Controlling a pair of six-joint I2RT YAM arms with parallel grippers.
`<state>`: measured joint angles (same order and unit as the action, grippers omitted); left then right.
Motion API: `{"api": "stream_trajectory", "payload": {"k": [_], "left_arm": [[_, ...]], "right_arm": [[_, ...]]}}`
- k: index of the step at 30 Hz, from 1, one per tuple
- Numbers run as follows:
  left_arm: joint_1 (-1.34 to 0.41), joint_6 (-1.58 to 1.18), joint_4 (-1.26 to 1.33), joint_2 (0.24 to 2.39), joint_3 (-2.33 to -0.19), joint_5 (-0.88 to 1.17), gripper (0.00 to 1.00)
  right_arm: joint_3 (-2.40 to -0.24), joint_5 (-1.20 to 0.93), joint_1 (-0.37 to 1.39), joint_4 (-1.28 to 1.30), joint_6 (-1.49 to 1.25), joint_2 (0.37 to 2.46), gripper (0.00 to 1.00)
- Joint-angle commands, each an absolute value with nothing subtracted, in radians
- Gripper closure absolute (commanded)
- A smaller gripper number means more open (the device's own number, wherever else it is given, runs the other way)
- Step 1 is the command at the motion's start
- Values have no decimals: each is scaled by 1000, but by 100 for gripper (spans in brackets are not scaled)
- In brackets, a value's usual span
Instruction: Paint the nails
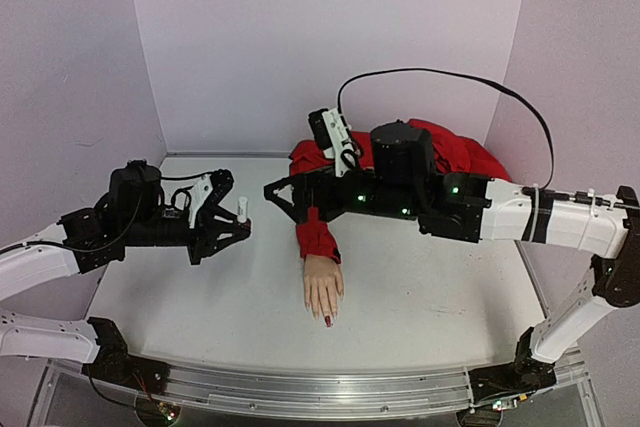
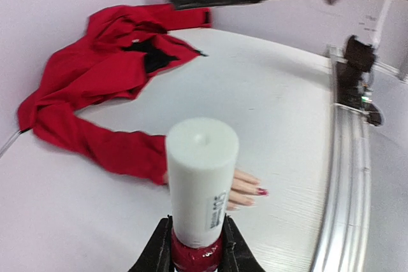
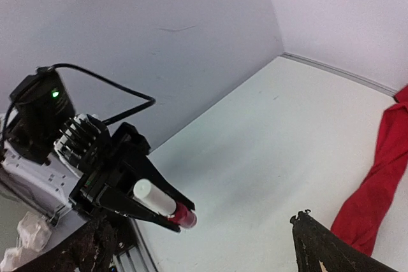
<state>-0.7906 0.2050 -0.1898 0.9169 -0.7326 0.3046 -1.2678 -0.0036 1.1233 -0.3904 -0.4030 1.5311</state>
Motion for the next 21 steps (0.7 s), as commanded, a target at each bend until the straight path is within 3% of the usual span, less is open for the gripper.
{"api": "stream_trajectory", "payload": {"k": [1,5,13,21], "left_arm": [[-791,213,-125,933,-816,804,100],[-790,183,-125,1004,-844,1040,100],[-792,169,-126,1034,-854,1125,100],[-799,167,-126,1040,-853,1152,100]], "right_arm": [[-1268,-453,1096,-450,-319,1516,2],[-1284,-628,1094,-489,-314,1536,3],[-1342,-764,1094,-542,-345,1616,44],[-1433,-847,1093,-574,-379,1704,62]]}}
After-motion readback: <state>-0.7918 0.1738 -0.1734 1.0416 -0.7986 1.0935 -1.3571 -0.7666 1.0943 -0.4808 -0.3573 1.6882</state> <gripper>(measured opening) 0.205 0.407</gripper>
